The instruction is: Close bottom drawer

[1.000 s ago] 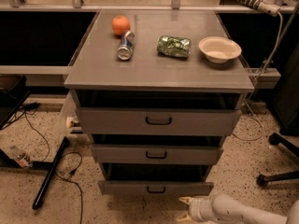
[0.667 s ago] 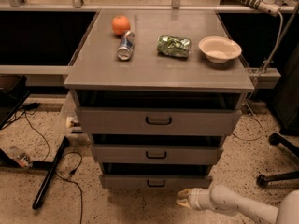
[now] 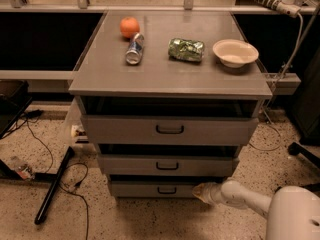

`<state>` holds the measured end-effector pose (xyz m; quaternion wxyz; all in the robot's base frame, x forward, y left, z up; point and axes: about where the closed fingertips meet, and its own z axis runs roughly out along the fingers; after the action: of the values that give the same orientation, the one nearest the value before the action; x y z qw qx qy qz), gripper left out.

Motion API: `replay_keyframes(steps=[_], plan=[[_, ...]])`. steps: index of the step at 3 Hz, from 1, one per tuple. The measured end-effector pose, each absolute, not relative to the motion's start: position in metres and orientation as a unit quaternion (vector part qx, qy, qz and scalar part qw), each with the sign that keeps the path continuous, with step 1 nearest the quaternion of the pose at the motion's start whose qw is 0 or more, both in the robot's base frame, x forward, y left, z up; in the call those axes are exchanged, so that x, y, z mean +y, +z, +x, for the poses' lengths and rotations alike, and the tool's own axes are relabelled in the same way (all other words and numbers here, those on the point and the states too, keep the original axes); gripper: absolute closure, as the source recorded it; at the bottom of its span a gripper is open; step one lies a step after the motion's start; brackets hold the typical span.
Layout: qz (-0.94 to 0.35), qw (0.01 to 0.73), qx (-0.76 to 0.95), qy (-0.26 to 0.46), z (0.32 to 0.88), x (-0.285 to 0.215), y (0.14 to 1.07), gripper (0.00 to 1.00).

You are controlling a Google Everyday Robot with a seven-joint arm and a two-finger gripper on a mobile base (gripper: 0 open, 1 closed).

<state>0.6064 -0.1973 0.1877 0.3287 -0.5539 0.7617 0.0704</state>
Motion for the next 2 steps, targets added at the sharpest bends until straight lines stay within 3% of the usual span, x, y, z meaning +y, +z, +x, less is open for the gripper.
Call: replay_keyframes(steps=[2], plan=[[-0.557,0.334,0.757,0.066,0.6072,-0.1981,0.1941,0.38]])
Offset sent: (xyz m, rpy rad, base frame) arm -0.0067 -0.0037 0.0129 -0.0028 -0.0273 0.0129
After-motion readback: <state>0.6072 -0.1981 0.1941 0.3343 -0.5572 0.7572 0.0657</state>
